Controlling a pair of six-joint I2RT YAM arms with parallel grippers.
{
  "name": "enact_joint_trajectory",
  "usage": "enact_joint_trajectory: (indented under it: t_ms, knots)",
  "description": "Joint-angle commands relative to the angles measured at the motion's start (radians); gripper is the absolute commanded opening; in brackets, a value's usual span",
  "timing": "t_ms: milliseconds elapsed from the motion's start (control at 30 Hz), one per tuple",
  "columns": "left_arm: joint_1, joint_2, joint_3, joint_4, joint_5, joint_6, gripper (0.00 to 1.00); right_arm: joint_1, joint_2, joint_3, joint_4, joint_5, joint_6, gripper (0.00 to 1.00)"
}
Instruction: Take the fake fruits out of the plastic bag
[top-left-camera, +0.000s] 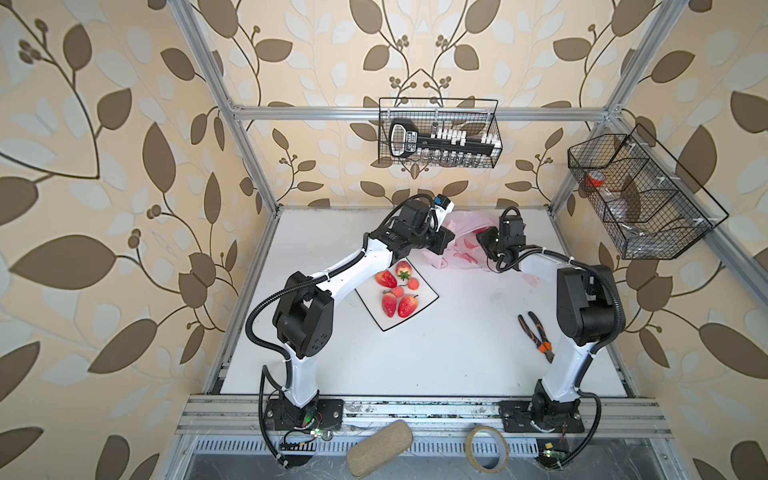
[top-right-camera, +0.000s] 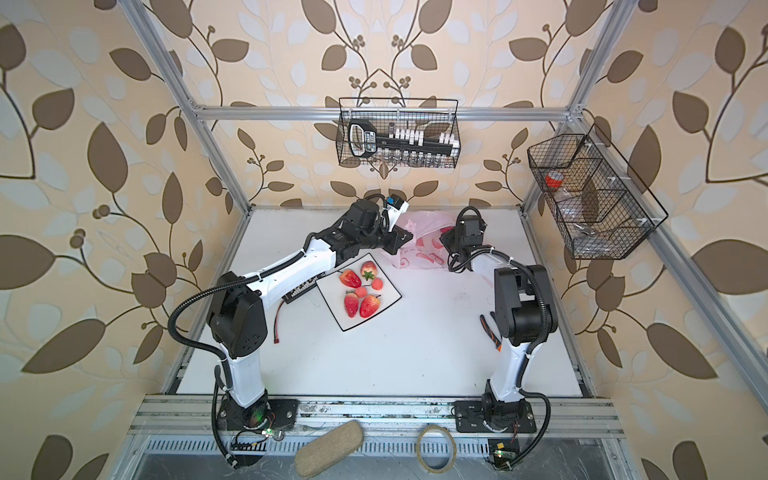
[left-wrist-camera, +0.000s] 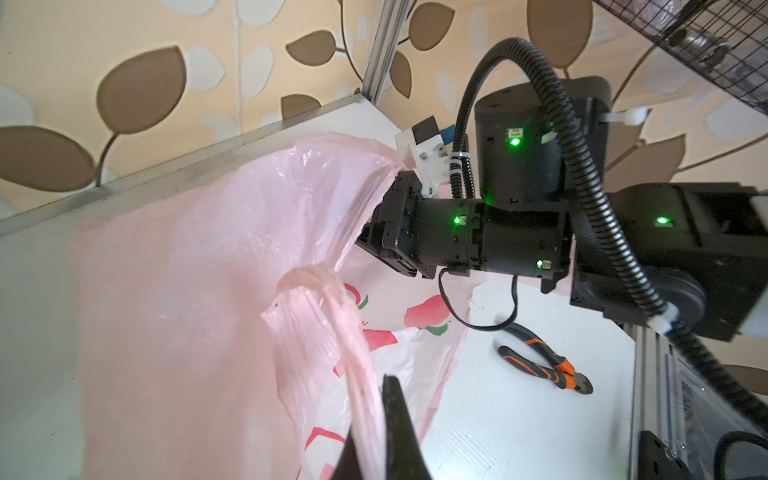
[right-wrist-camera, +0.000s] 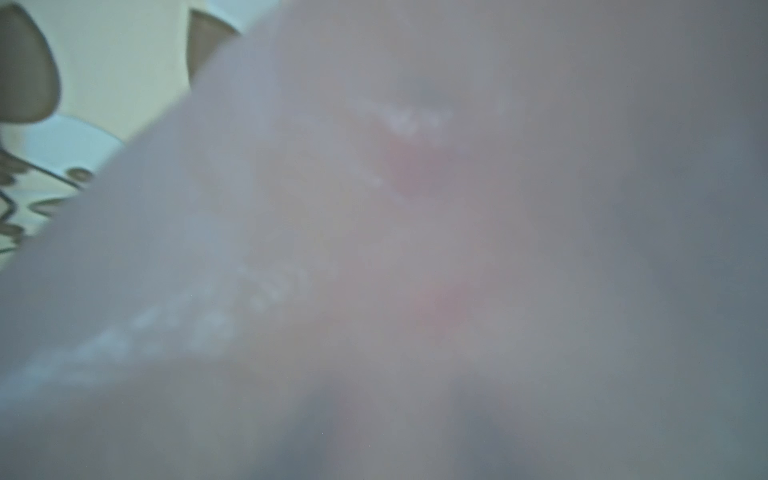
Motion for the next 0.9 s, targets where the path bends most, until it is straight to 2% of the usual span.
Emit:
enact_joint_trajectory:
  t_ms: [0, 167, 300, 600, 867]
  knots:
    - [-0.001, -0.074, -0.031, 0.038, 0.066, -0.014, 0.0, -0.001, 0.037, 0.055, 0.038, 0.005, 0.068, 0.48]
    - [-0.014, -0.107, -0.047, 0.025, 0.084, -0.011, 0.0, 0.0, 0.13, 0.125, 0.102, 0.026, 0.189, 0.48]
    - [-0.032, -0.134, -0.058, 0.016, 0.098, -0.01, 0.0, 0.001, 0.201, 0.21, 0.096, 0.05, 0.231, 0.5]
    - [-0.067, -0.176, -0.058, -0.014, 0.147, 0.005, 0.0, -0.001, 0.327, 0.34, 0.065, 0.106, 0.267, 0.58]
    - [-0.102, -0.209, -0.043, -0.048, 0.224, 0.016, 0.0, -0.001, 0.405, 0.407, 0.042, 0.095, 0.287, 0.65]
